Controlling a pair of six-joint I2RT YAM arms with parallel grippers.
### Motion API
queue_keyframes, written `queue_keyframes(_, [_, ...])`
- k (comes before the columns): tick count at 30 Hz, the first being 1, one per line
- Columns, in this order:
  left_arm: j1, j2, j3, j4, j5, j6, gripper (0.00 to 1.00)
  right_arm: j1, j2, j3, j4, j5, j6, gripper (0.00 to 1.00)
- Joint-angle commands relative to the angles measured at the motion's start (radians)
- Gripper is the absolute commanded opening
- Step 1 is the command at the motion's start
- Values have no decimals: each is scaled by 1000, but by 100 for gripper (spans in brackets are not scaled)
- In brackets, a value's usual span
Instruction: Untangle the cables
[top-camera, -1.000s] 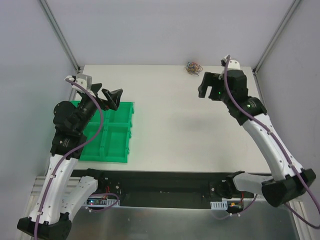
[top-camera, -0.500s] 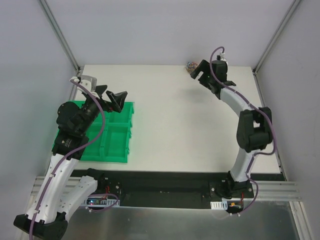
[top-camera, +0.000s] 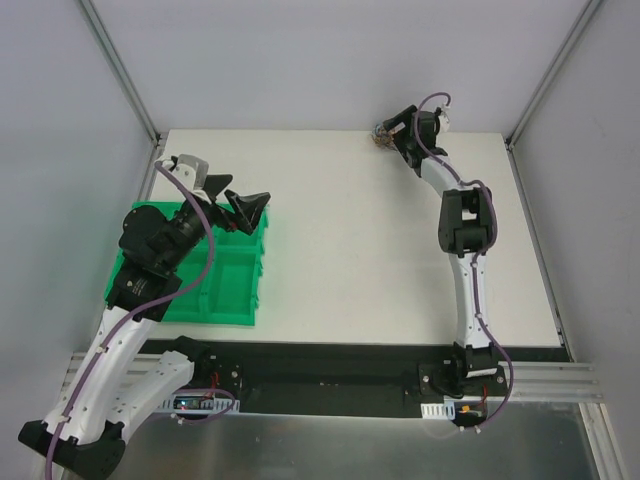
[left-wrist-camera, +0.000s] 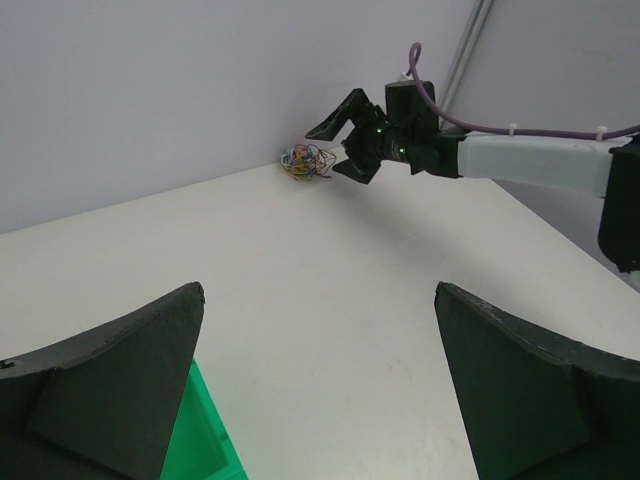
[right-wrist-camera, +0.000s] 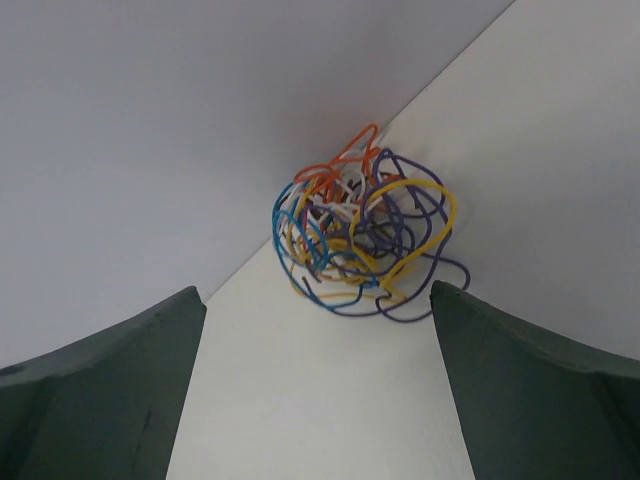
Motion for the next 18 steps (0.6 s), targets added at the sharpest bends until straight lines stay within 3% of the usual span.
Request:
queue_keyframes(1, [-21,-4,8,54,11,-2,99,4,132,211,-19,50,105,99])
queue_keyframes(4, [-30,0,6,54,14,-1,99,9,221,297,-18,76,157,95])
queue_keyframes(7, [-33,8,6,54,13,-1,99,10,264,337,-11,91,223,75])
queue_keyframes(8, [-35,9,5,54,14,-2,99,10,273,356,-22,88,223,63])
queue_keyframes(10, [-36,15,5,54,16,-5,99,4,272,360,-57,58,215,20])
queue_keyframes(11, [-38,19,3,54,17,-5,99,0,249,334,-60,32,205,5])
queue_keyframes(13, [-38,28,2,54,17,-8,99,-4,154,195,-10,-45,165,1])
queue_keyframes(18, [-38,69,5,54,28,-34,99,6,-277,-460,160,-296,53,1])
